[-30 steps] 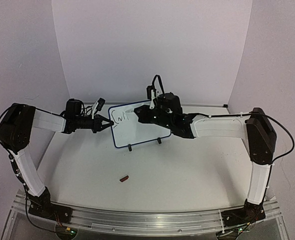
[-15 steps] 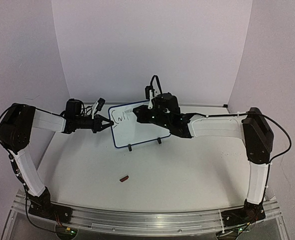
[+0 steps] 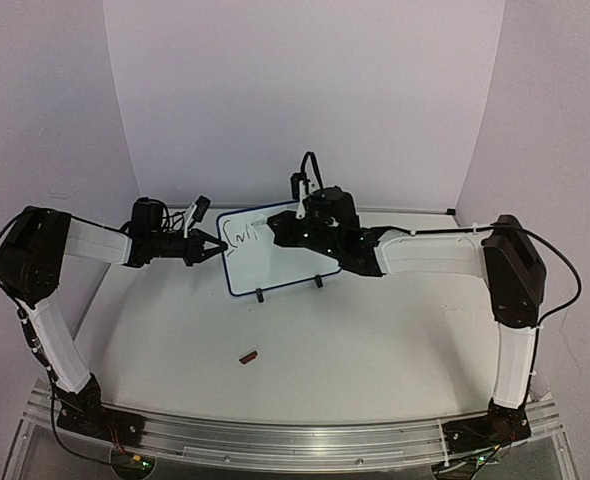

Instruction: Write a sentence on the whiteboard

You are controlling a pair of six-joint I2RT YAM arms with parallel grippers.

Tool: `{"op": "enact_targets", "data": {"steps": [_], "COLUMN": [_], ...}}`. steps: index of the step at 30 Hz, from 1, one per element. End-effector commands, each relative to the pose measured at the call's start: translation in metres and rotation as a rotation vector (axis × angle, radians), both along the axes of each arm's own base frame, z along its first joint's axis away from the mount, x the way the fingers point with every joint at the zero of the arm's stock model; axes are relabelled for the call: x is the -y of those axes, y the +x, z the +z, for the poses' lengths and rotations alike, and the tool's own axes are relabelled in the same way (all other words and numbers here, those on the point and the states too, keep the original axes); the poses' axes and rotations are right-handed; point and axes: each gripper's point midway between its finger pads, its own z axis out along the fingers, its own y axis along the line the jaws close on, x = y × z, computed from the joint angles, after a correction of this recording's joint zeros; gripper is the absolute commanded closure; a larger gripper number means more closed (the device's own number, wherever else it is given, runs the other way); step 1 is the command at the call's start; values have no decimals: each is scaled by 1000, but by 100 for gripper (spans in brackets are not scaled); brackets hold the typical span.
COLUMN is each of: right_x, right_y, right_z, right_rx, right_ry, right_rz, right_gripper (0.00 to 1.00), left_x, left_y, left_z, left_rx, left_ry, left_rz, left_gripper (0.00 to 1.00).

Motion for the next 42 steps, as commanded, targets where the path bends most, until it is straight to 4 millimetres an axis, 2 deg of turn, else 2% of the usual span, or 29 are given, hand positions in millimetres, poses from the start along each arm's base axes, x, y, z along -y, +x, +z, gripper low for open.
{"op": "enact_targets", "data": {"steps": [1, 8, 14, 19, 42], "right_x": [-1, 1, 6, 15, 16], "right_y": [11, 9, -6, -11, 11], "right_z": [4, 4, 31, 40, 42], "right_rx": [24, 28, 61, 74, 106], "right_ry": [0, -5, 43, 48, 35], "right_rz": [-37, -34, 16, 5, -41], "right_gripper": [100, 100, 100, 100, 100], "left_x": [-8, -8, -8, -8, -8], "left_y": [8, 8, 9, 8, 9], "left_z": [-13, -13, -13, -12, -13], "left_rx": [10, 8, 9, 10, 8], "left_ry": [78, 78, 79, 78, 79], "left_rz": [70, 70, 72, 71, 71], "left_gripper": [100, 100, 100, 100, 100]}}
